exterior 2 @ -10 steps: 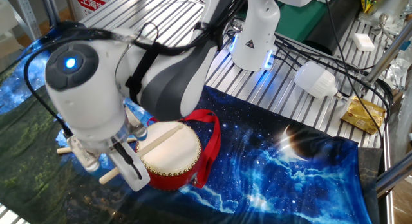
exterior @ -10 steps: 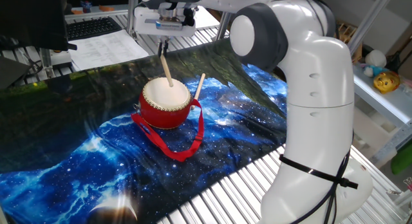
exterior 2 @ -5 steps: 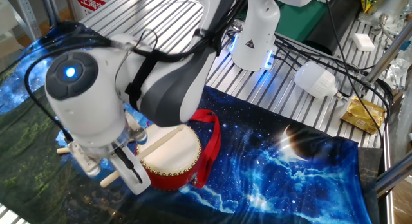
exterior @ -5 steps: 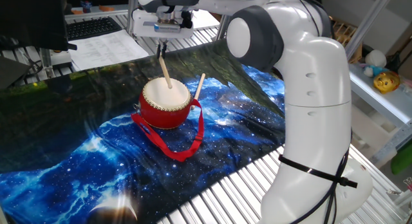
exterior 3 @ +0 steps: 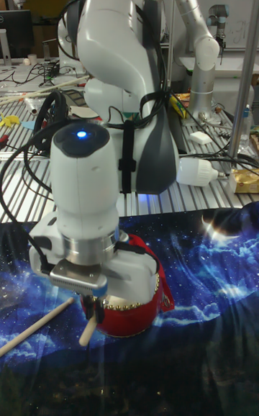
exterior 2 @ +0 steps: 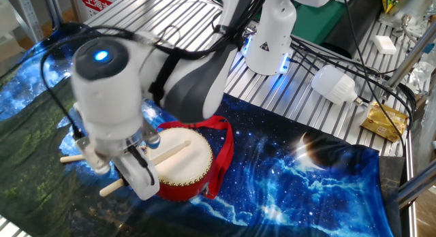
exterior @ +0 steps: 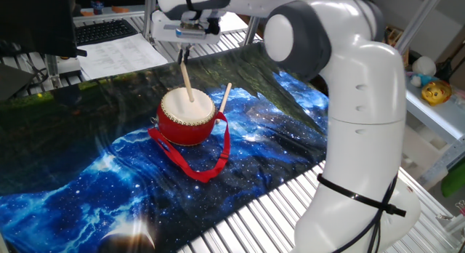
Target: Play the drum
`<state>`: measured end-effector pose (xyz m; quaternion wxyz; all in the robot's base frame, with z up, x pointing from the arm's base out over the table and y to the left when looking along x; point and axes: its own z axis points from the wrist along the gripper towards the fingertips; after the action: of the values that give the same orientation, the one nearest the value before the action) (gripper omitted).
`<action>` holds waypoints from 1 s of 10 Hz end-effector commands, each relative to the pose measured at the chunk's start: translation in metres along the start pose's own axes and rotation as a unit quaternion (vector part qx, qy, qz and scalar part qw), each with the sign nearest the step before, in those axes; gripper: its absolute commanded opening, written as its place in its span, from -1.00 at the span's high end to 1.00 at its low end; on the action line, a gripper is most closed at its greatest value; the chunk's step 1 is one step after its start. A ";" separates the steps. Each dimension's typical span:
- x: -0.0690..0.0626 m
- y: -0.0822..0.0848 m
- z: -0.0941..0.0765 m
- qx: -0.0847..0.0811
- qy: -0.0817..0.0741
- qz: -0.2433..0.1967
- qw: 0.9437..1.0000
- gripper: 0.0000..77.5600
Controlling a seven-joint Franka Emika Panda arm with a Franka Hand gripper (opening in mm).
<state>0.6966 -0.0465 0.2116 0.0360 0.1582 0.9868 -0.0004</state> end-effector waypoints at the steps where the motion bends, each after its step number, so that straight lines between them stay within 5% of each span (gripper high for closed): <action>1: 0.001 -0.005 -0.008 -0.017 -0.152 0.029 0.988 0.97; 3: 0.002 -0.004 -0.007 -0.032 -0.132 0.035 0.990 0.97; 4: 0.002 -0.004 -0.006 -0.021 -0.111 0.023 0.993 0.97; 5: 0.002 -0.005 -0.008 -0.011 -0.068 0.013 0.998 0.97; 6: 0.003 -0.005 -0.009 -0.014 -0.057 0.011 0.998 0.97; 8: 0.003 -0.005 -0.009 -0.007 -0.001 -0.006 1.000 0.97; 10: 0.003 -0.005 -0.009 -0.007 0.020 -0.013 1.000 0.97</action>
<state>0.6922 -0.0489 0.2153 0.0968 0.1670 0.9812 0.0054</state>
